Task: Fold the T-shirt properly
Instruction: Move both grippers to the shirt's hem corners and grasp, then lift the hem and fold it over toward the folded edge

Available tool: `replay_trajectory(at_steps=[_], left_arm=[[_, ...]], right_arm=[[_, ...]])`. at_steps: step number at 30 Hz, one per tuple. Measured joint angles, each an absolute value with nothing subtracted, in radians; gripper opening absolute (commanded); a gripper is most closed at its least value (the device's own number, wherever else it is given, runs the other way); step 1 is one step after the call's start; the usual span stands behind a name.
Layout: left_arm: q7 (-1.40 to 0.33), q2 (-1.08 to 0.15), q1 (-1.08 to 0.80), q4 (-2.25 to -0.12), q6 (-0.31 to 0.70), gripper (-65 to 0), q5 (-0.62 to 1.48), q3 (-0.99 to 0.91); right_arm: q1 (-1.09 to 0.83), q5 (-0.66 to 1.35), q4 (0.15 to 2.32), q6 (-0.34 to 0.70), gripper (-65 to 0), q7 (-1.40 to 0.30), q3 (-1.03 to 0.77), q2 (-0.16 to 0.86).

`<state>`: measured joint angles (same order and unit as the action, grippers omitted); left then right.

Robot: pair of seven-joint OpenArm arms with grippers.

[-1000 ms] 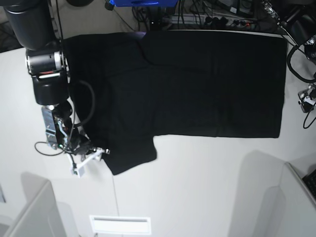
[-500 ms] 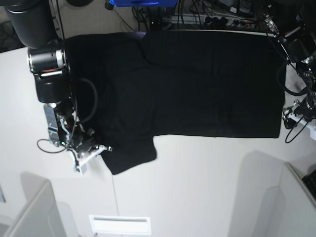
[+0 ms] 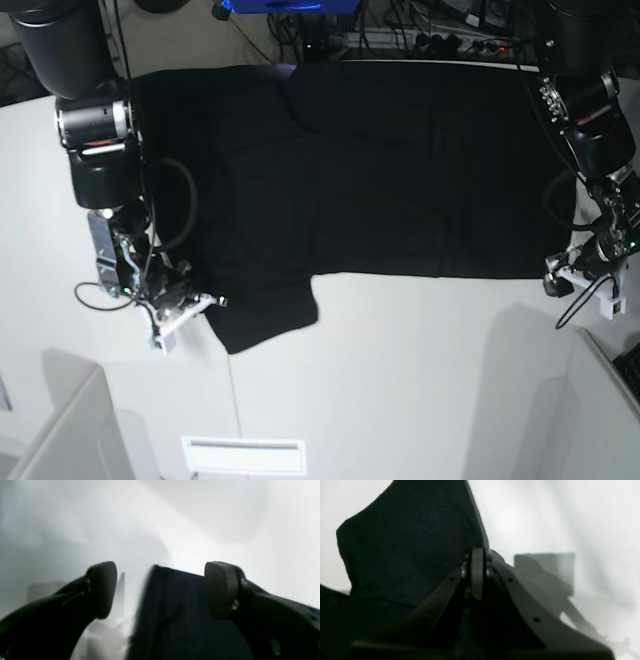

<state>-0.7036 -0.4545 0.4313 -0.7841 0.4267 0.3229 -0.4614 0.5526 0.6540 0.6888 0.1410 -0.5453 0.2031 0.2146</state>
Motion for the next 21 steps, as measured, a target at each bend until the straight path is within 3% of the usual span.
replay_trajectory(at_steps=[9,11,21], left_arm=[[-0.643,-0.461,0.465,-0.667,0.424,-13.7,0.318,-0.450],[-0.642,-0.461,0.463,-0.667,0.423,-19.9,0.318,-0.449],[-0.597,-0.439,0.420,-0.675,0.426,-65.0,0.338,-0.451]], right_arm=[[0.553,0.654,0.688,0.141,-65.0,-0.545,0.203,0.215],[0.553,0.653,0.688,0.141,-65.0,-0.545,0.203,0.215],[0.550,0.654,0.688,0.141,-65.0,-0.540,0.200,0.215]])
